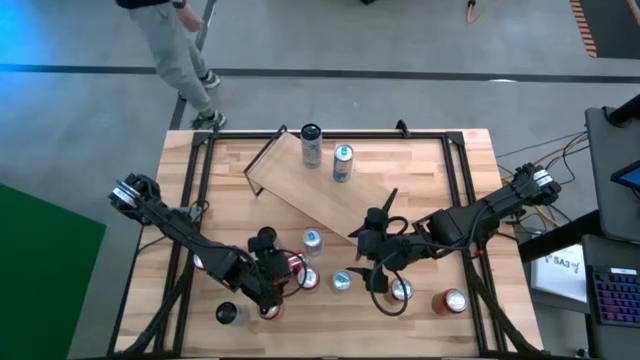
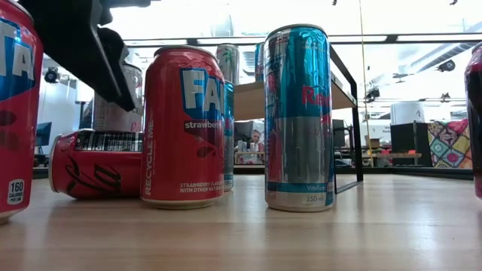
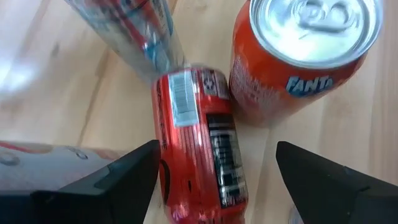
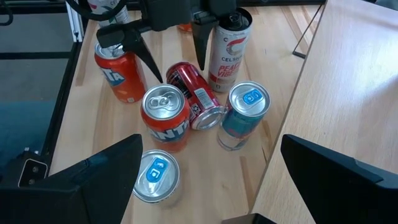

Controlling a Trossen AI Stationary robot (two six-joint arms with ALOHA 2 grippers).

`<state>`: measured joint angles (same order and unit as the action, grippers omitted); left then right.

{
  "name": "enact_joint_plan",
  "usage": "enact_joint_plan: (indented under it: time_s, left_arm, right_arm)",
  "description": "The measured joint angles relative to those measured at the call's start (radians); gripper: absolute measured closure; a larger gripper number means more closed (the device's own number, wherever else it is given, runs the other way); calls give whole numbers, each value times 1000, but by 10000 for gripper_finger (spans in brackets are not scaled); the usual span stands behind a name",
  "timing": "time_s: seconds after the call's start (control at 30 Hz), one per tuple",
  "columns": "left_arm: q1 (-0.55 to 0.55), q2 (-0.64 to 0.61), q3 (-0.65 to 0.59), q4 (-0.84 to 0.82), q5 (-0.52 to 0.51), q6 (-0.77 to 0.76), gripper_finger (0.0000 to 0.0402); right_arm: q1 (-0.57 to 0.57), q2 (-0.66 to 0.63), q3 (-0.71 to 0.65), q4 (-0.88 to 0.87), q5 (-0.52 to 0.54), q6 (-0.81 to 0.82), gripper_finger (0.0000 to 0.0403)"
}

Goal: Place canned beverage on shelf
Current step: Put the red/black soda can on the shelf

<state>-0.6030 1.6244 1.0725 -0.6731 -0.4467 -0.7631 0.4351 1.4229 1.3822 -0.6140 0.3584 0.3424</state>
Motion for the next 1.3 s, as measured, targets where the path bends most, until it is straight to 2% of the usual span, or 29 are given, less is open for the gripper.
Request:
enact_joint_plan:
  time_s: [0.2, 0.4, 0.8, 0.93, 1.2, 1.3]
  left_arm:
    - [-2, 0, -2, -30, 55, 13, 99]
    - [-2, -5, -1, -2, 49, 49, 112]
    - [-23, -38, 94, -141, 44, 132, 130]
    - [-22, -39, 80, -154, 38, 149, 180]
    - [-19, -25, 66, -139, 38, 127, 349]
    - [-25, -25, 65, -137, 49, 121, 378]
  right_arm:
    - [0, 0, -1, -1, 0, 0, 29]
    - [-1, 0, -1, -2, 0, -1, 29]
    - [-1, 0, -1, -4, 0, -2, 29]
    - [-1, 0, -1, -6, 0, -2, 29]
    - [-1, 0, -2, -6, 1, -2, 29]
    - [-1, 0, -2, -6, 0, 2, 29]
